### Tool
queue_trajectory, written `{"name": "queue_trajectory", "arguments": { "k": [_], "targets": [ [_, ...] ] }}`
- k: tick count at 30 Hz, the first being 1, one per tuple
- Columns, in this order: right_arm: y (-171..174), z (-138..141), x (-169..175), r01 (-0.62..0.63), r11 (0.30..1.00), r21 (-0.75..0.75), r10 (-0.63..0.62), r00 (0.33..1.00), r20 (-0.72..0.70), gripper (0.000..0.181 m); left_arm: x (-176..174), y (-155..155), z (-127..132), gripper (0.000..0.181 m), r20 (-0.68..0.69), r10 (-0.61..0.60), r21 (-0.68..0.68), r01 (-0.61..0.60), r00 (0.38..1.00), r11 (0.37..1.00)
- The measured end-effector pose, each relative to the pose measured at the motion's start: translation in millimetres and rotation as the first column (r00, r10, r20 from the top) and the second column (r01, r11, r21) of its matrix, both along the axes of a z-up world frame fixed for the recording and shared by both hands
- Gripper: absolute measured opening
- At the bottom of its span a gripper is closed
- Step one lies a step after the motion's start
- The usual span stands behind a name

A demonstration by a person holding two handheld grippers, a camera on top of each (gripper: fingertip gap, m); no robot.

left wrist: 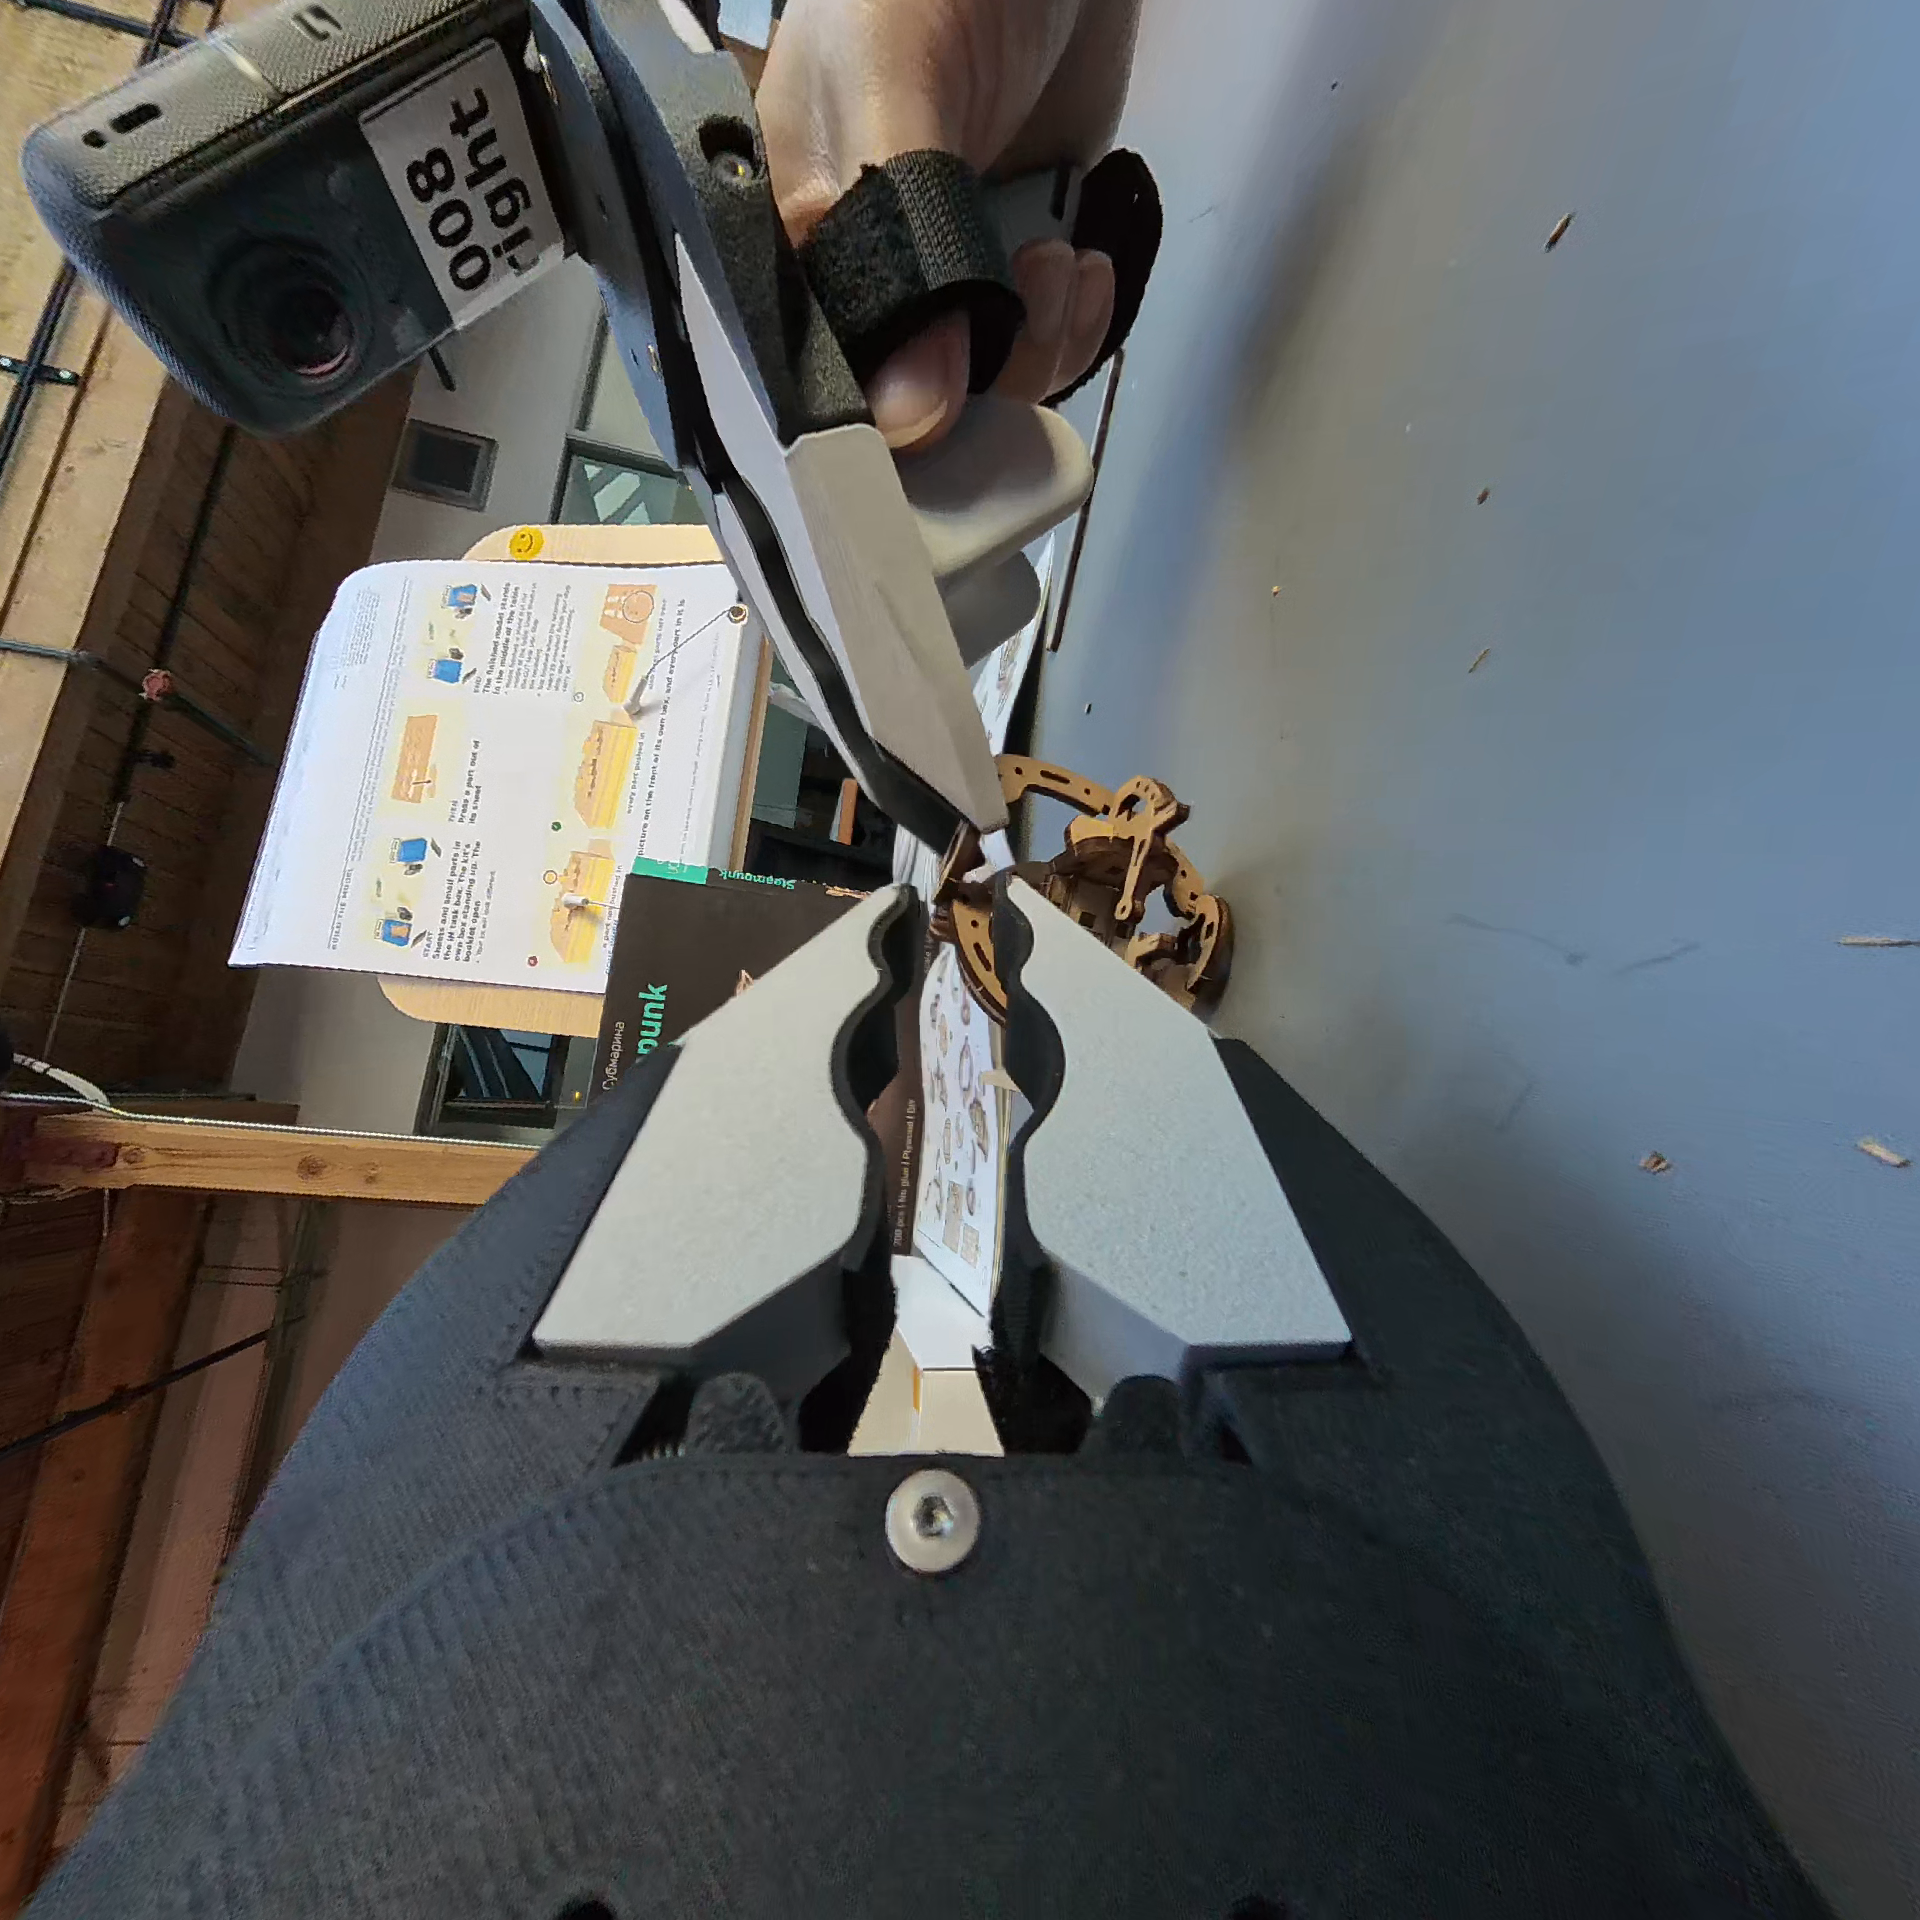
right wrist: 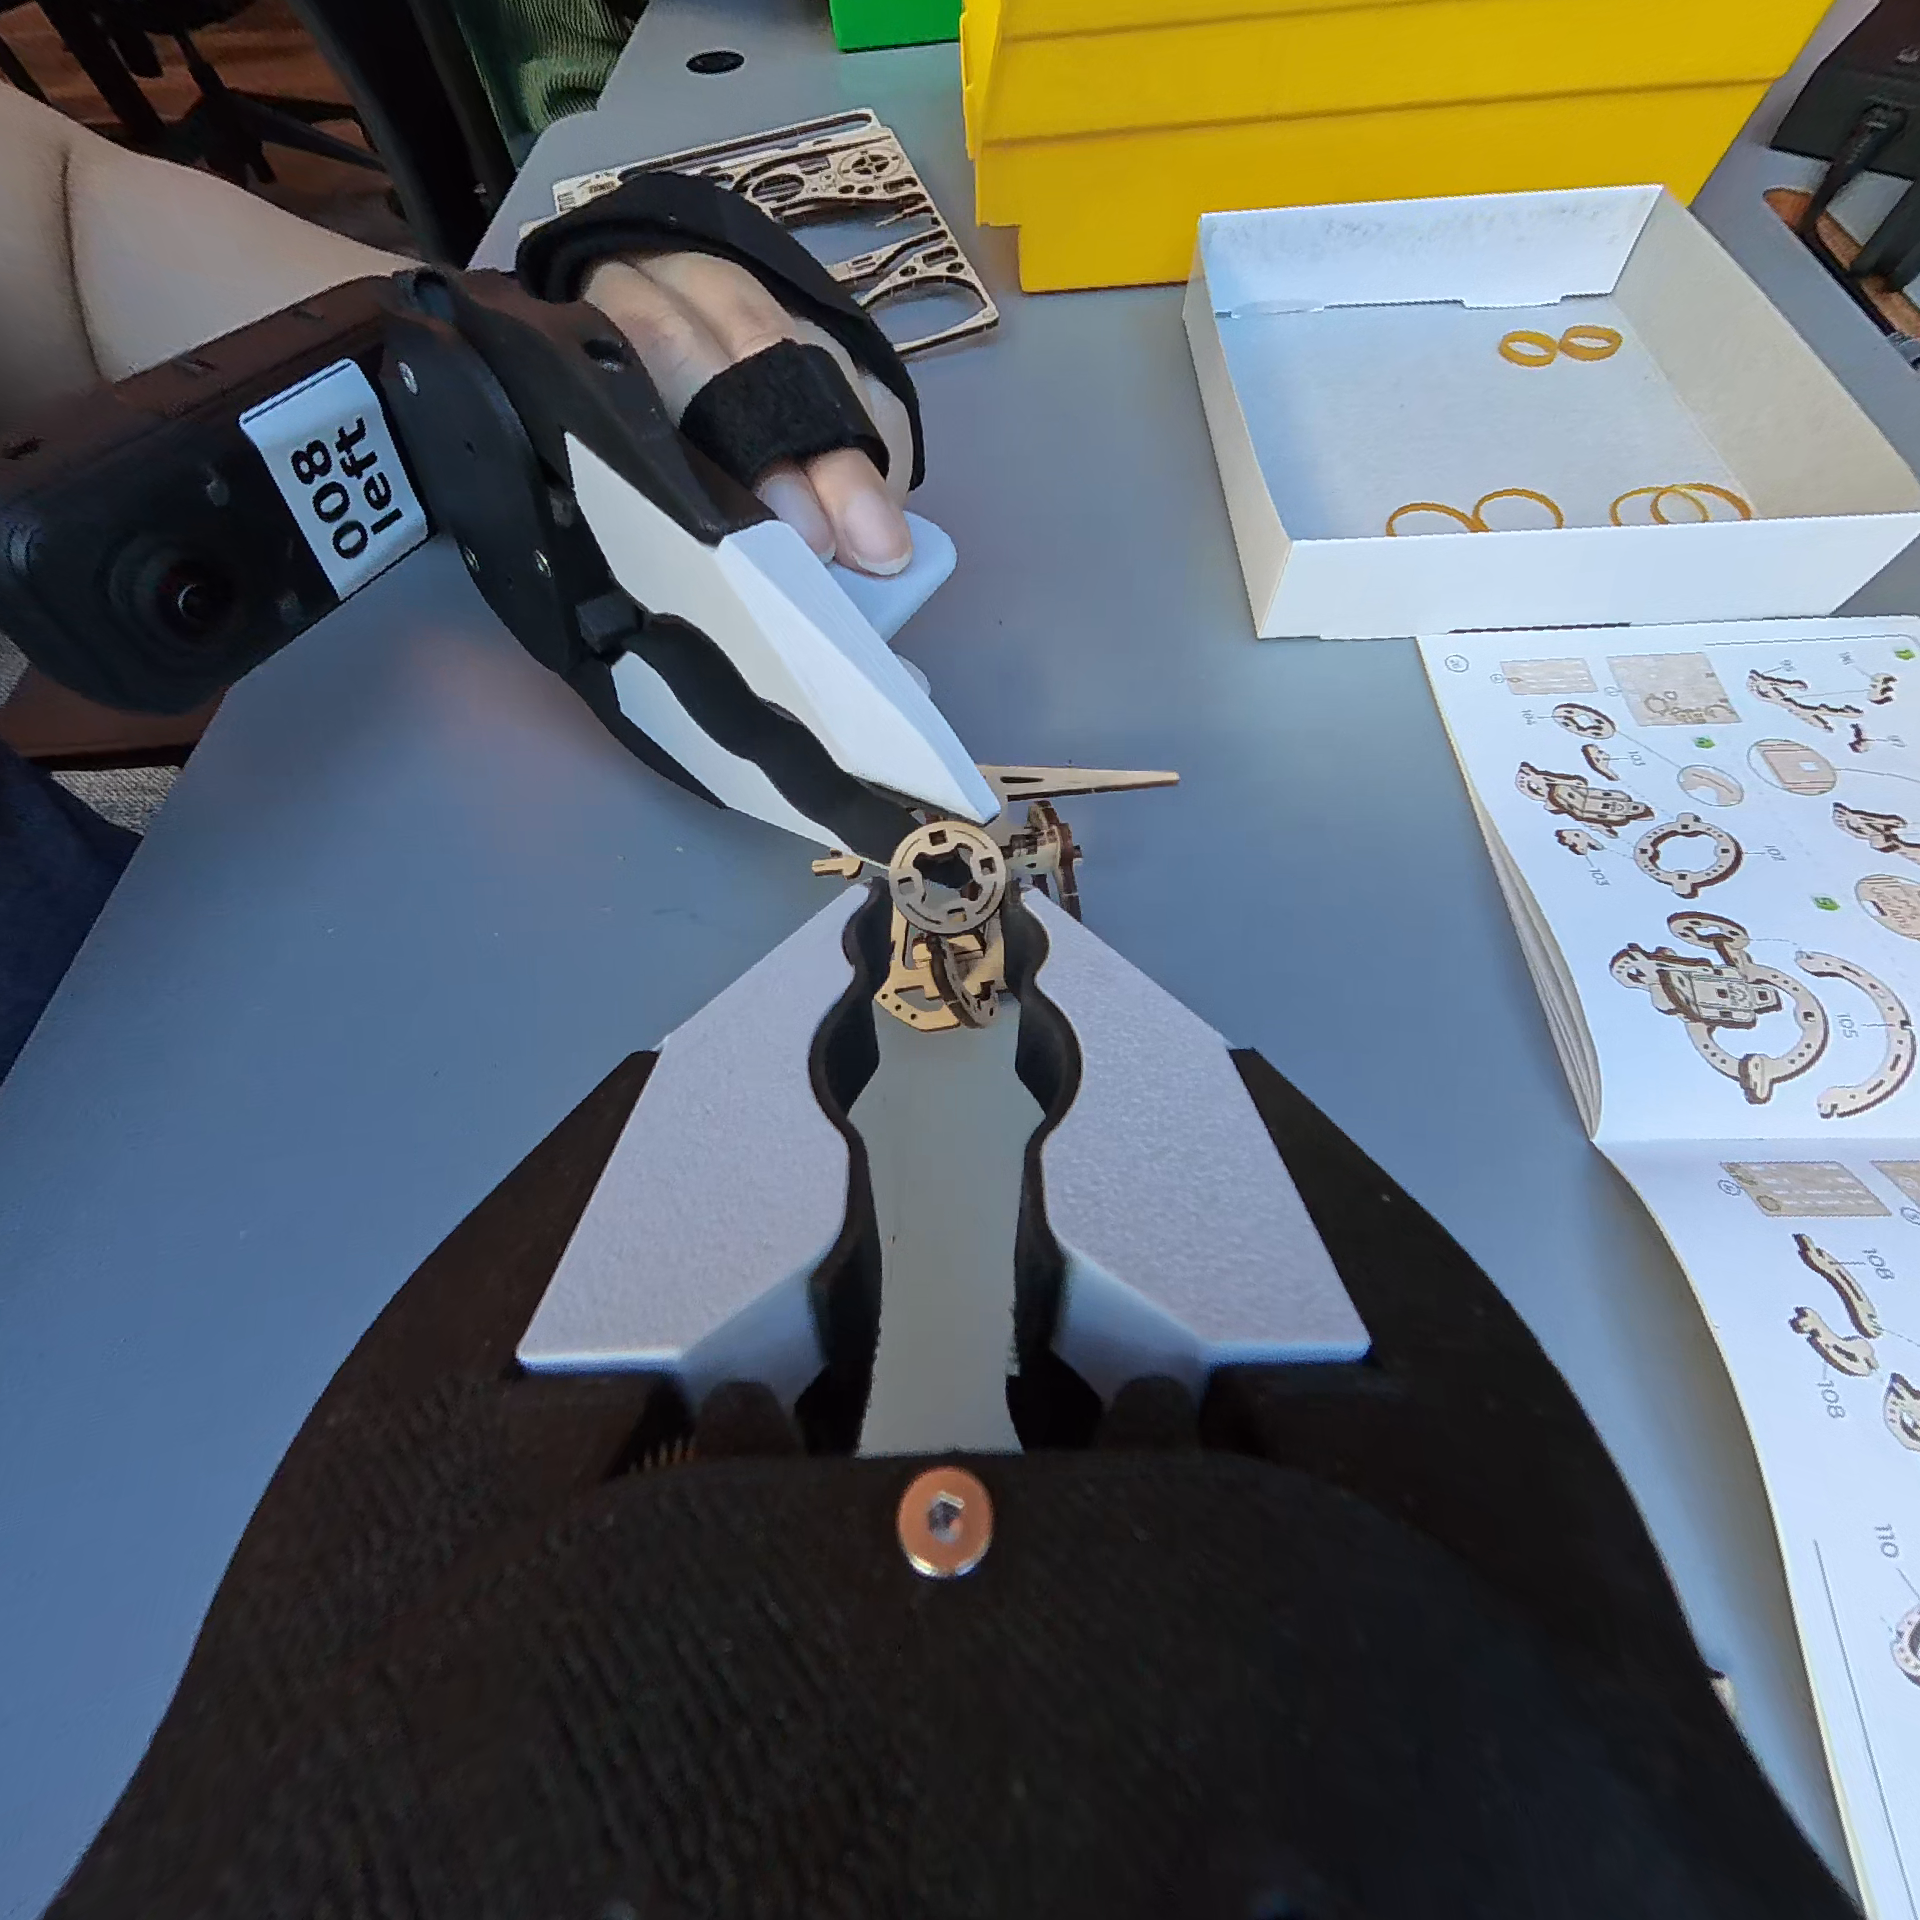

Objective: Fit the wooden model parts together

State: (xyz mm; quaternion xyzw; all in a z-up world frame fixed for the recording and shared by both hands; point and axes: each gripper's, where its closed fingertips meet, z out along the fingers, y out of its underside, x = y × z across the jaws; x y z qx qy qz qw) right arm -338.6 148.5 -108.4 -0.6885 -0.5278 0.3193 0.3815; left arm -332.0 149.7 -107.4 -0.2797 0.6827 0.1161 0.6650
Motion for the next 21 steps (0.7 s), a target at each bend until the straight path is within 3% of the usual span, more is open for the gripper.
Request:
{"name": "queue_trajectory", "arguments": {
  "k": [8,11,21],
  "targets": [
    [-2.5,-0.6,-1.0,-0.010,1.000,-0.011,0.010,1.000,0.011,0.020,1.8,-2.4,1.3,0.017,-0.010,-0.009,0.056,0.009,1.000,0.998],
    [-3.4,-0.4,-1.8,-0.014,1.000,-0.012,0.015,1.000,0.014,0.020,2.0,-4.8,-0.9,0.009,-0.031,-0.020,0.092,0.023,0.999,0.996],
    [-2.9,-0.8,-1.3,-0.012,1.000,-0.019,0.012,1.000,0.014,0.020,2.6,-3.4,-0.7,0.008,-0.038,-0.008,0.121,0.013,0.999,0.993]
  ]
}}
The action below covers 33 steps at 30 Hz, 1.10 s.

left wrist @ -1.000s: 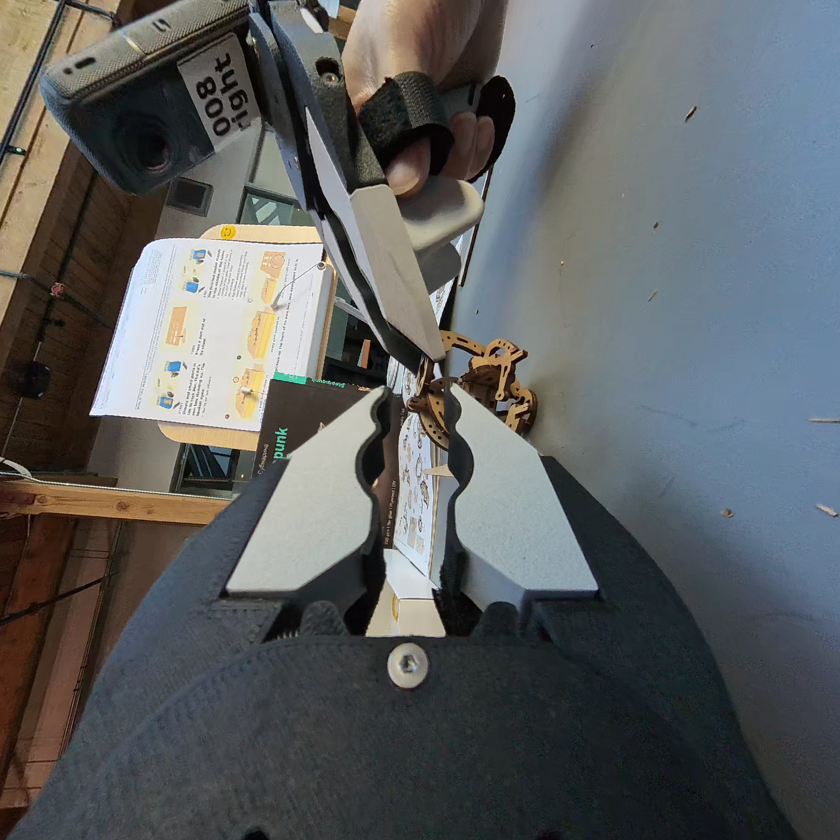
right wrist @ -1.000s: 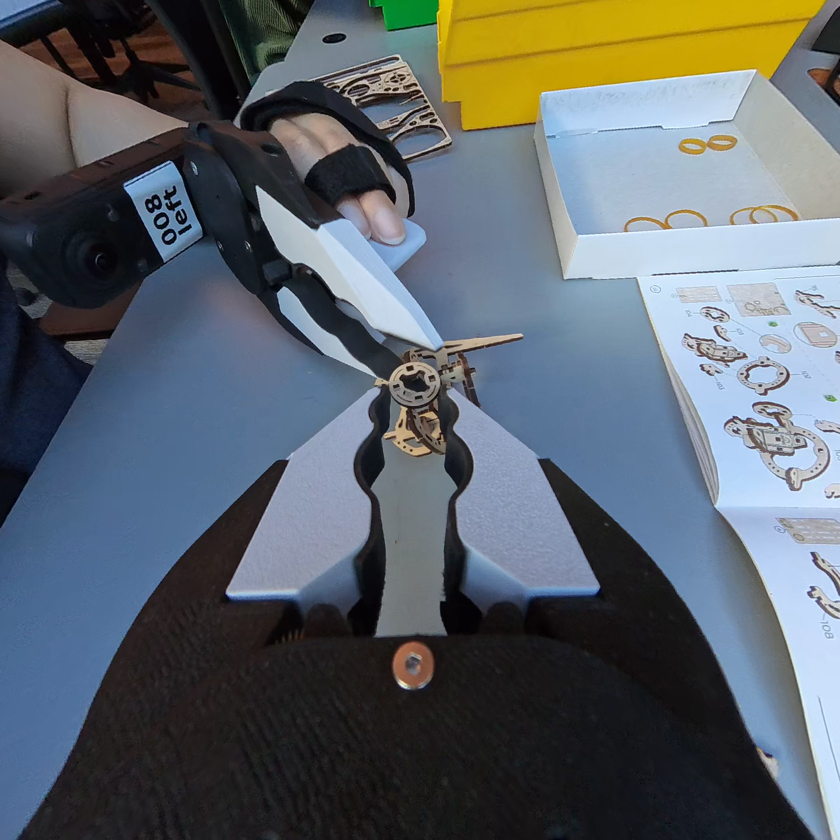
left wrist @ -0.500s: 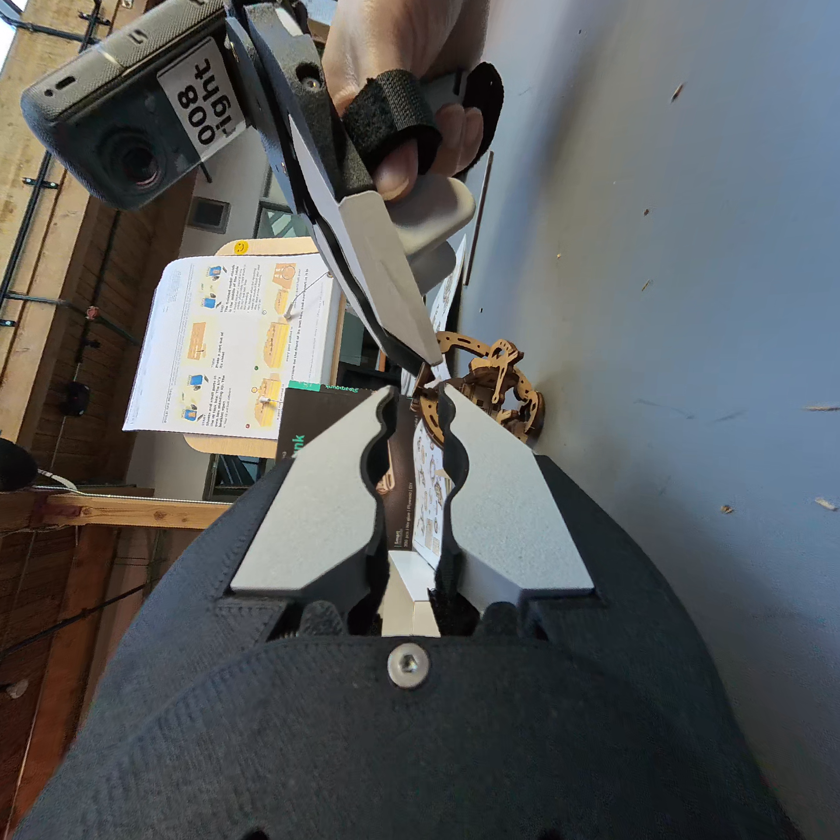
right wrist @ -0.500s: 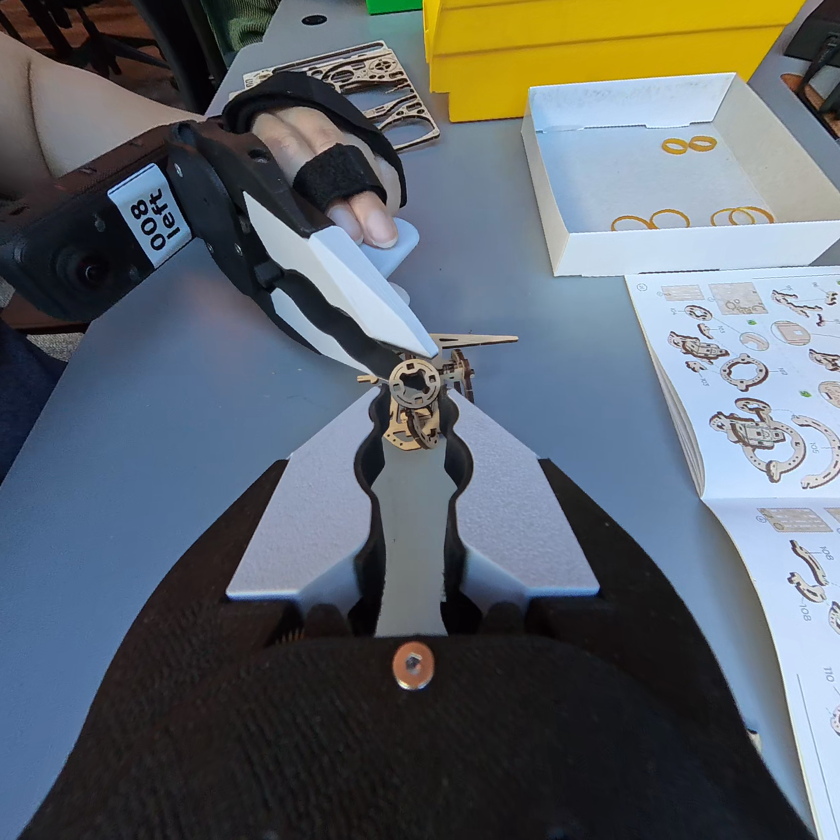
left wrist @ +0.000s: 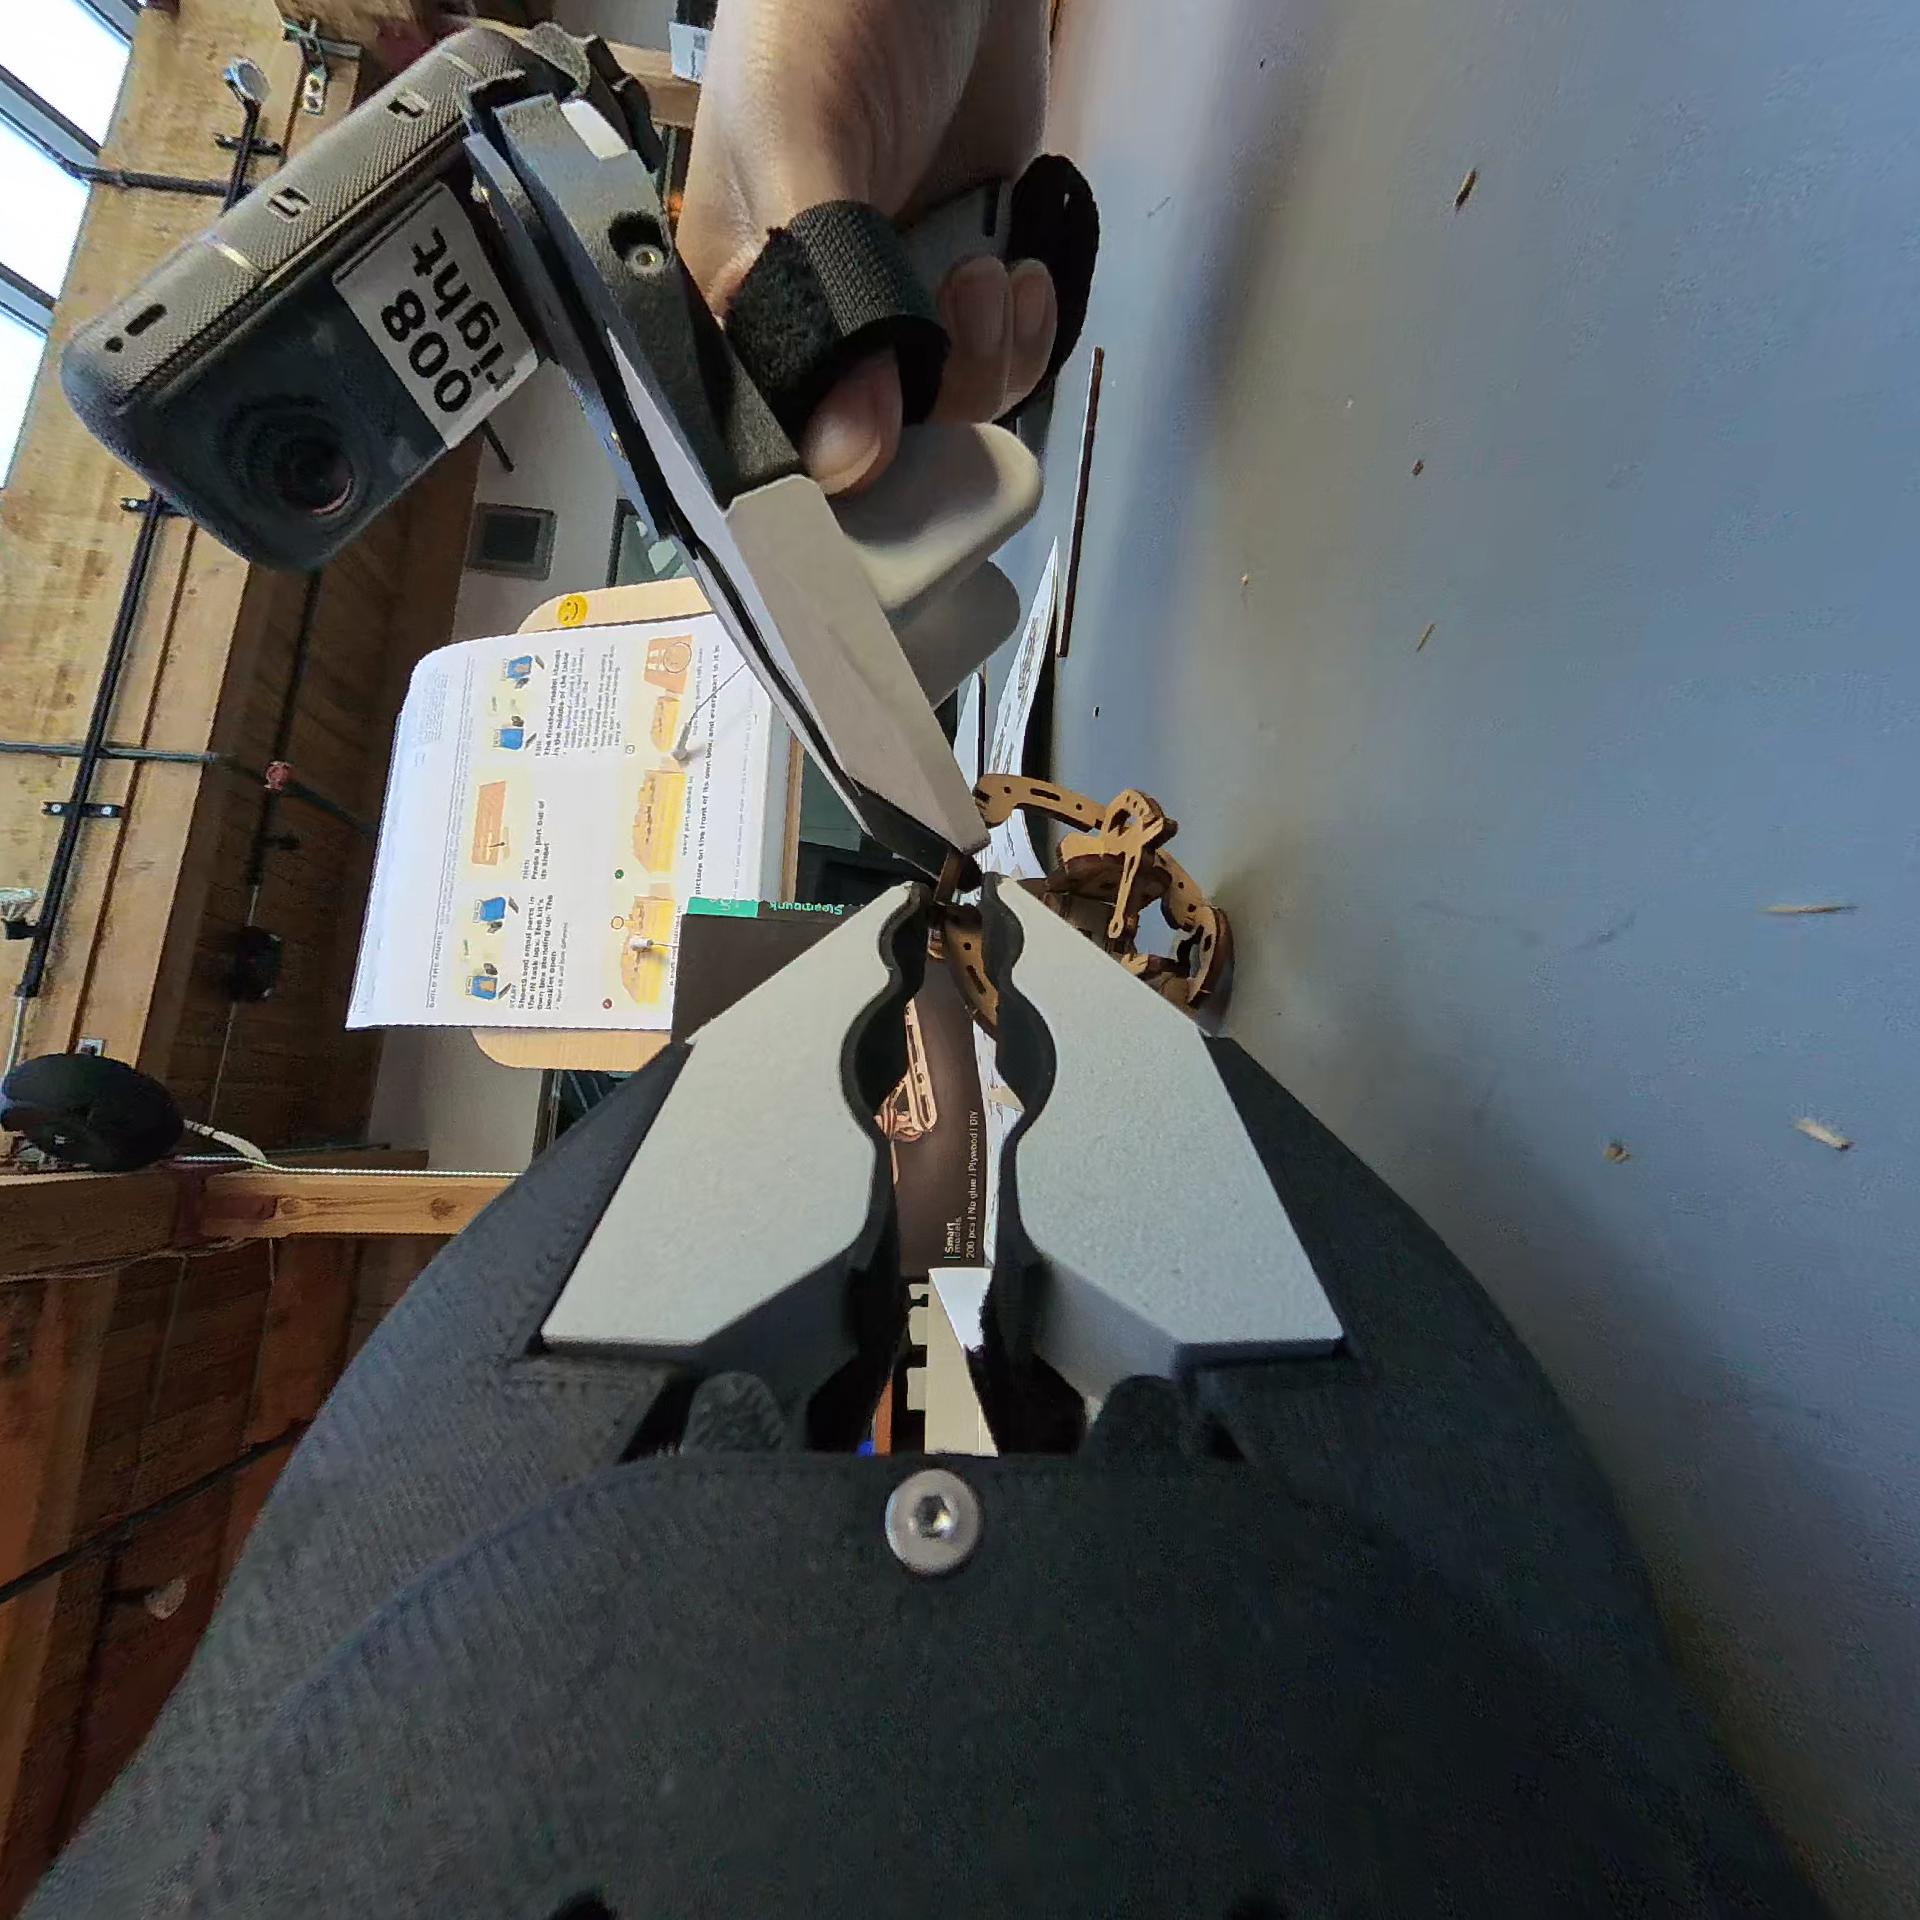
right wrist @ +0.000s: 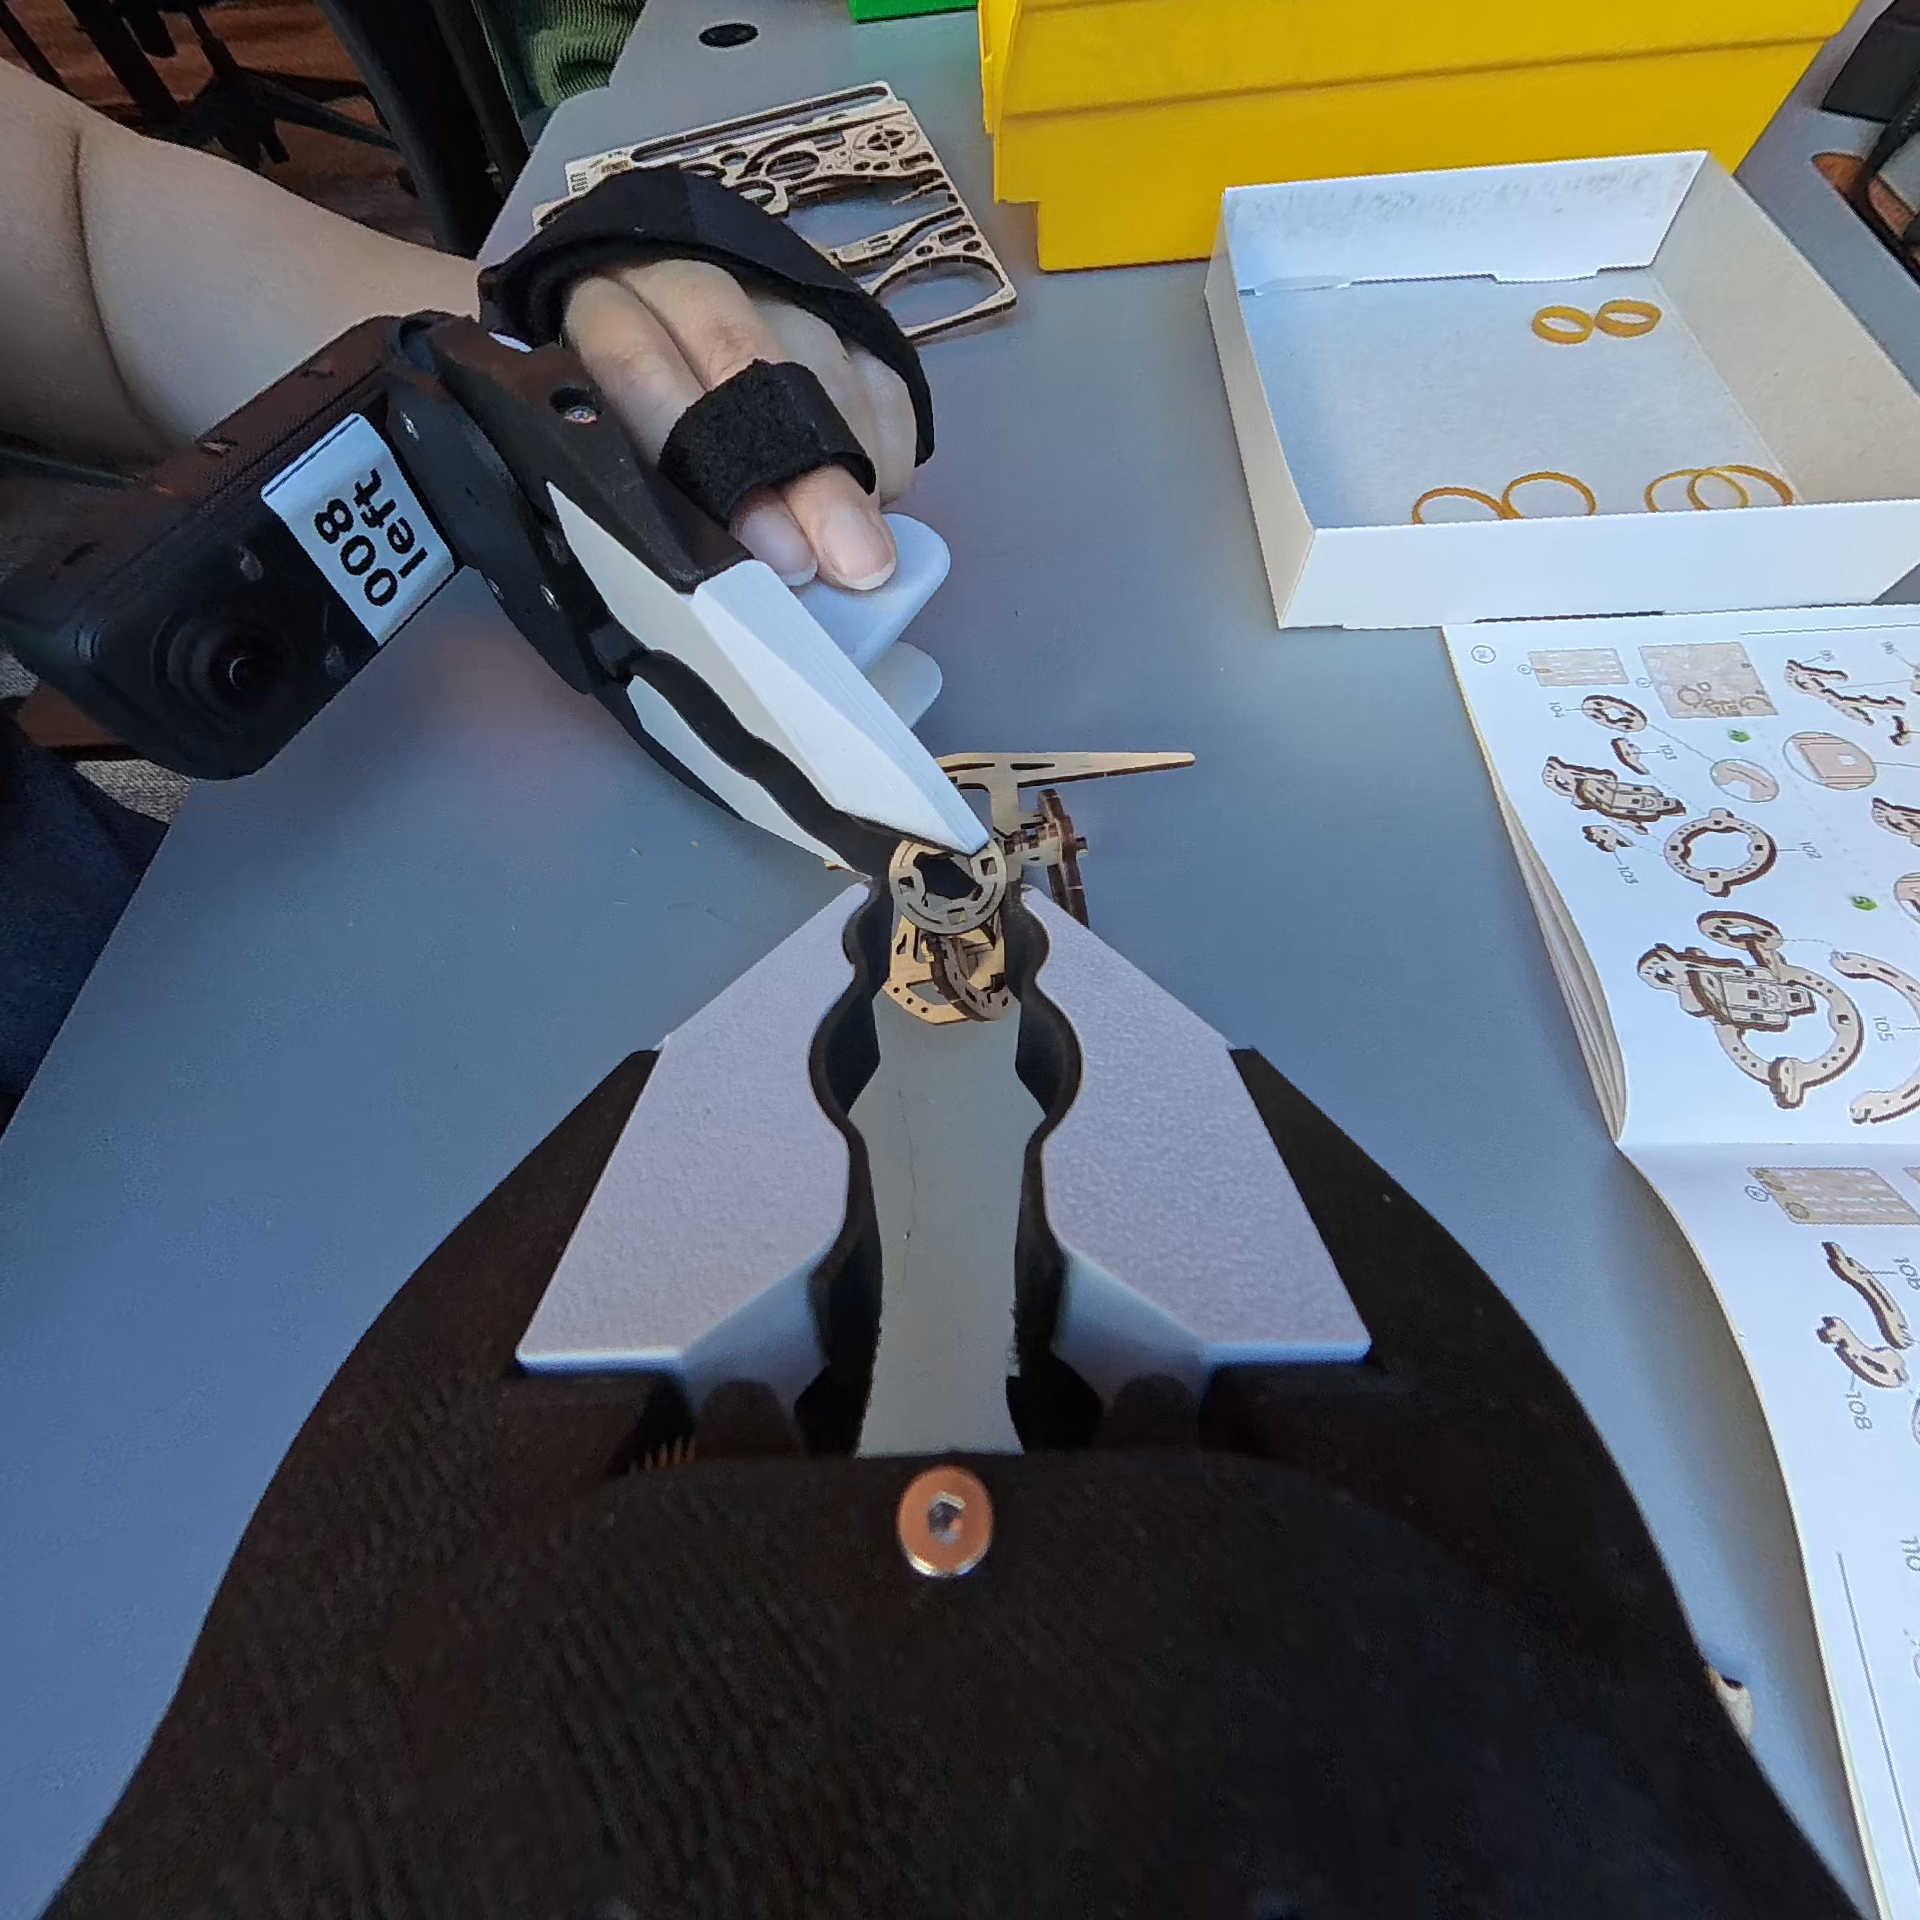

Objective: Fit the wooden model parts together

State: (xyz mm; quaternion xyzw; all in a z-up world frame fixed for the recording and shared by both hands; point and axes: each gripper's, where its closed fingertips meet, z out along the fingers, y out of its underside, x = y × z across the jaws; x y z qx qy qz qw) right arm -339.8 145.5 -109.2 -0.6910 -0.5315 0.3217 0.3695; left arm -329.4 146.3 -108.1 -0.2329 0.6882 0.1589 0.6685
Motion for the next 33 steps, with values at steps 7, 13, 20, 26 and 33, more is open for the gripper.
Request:
{"name": "queue_trajectory", "arguments": {
  "k": [7,13,20,26,33],
  "targets": [
    [0.5,0.3,0.0,0.000,1.000,0.002,0.000,1.000,0.002,0.020,0.0,0.4,0.0,0.007,0.004,0.002,-0.022,-0.002,1.000,1.000],
    [0.8,0.6,0.0,0.001,1.000,0.003,-0.001,1.000,0.003,0.020,-0.2,0.8,-0.1,0.007,0.005,0.006,-0.037,-0.006,1.000,0.999],
    [0.6,-0.1,0.5,0.001,1.000,0.005,-0.001,1.000,0.009,0.020,0.1,0.6,-0.7,0.007,0.005,0.005,-0.024,-0.004,1.000,1.000],
    [-0.4,-1.2,0.8,-0.004,1.000,0.005,0.004,1.000,0.016,0.020,0.6,-0.9,-1.5,0.008,0.002,-0.004,0.005,0.004,1.000,1.000],
    [-0.4,-1.7,-0.6,-0.005,1.000,0.004,0.004,1.000,0.016,0.020,1.2,-0.2,0.1,0.030,0.031,-0.004,-0.066,0.006,1.000,0.998]
  ]
}}
